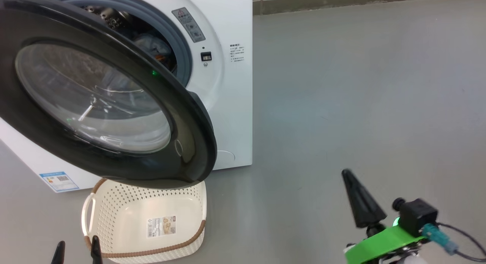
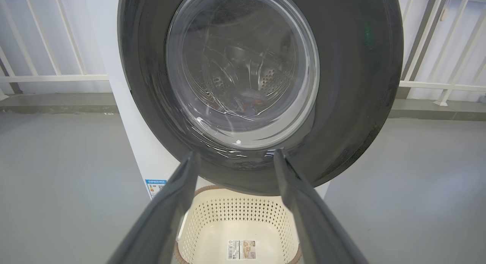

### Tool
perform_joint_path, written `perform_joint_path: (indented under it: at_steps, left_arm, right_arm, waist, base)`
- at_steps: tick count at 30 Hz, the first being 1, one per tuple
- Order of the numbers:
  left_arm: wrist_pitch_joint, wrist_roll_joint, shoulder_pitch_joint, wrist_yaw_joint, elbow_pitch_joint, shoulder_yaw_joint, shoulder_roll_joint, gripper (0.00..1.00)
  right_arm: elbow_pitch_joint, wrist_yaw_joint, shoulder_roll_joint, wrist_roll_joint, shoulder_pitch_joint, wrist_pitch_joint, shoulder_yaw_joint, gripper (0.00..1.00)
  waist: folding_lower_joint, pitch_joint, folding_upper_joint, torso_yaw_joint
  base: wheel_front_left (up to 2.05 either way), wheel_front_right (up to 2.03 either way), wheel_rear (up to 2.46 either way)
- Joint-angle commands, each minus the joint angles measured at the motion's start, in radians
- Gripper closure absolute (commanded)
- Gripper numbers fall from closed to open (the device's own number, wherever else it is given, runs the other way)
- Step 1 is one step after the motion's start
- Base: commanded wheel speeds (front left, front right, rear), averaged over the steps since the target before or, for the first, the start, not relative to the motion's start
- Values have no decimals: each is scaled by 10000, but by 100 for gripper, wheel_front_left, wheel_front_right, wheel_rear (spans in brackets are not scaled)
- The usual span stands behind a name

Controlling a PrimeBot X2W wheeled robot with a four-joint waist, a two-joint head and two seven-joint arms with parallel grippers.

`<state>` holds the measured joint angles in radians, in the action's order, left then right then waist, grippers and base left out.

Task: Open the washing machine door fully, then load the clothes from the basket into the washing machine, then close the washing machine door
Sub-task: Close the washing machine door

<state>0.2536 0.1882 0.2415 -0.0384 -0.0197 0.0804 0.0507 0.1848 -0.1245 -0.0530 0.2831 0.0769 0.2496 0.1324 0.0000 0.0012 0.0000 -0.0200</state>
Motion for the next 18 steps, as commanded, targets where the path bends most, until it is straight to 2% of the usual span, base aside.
perform_joint_path:
  at_steps: [1,6,11,14,18]
  left_arm:
    - [82,72,-300,27,-203,293,-5,0]
    - [82,131,-305,6,-148,264,-5,0]
    - [82,279,-366,10,-32,116,-5,0]
    - [82,334,-402,18,13,51,-5,0]
    - [82,368,-480,9,72,-138,-5,0]
  right_arm:
    - [-620,-62,28,57,104,122,129,100]
    - [-2511,-62,28,413,226,122,162,100]
    - [-4353,-62,28,402,501,122,976,100]
    - [-4837,-62,16,388,627,122,1415,100]
    - [-5258,-62,-359,386,920,122,2558,100]
  waist:
    - [0,3,0,4]
    - [0,14,0,40]
    - [0,50,0,156]
    - [0,63,0,226]
    - [0,101,0,526]
  base:
    - [0,0,0]
    - [0,0,0]
    - [0,0,0]
    - [0,0,0]
    - [0,0,0]
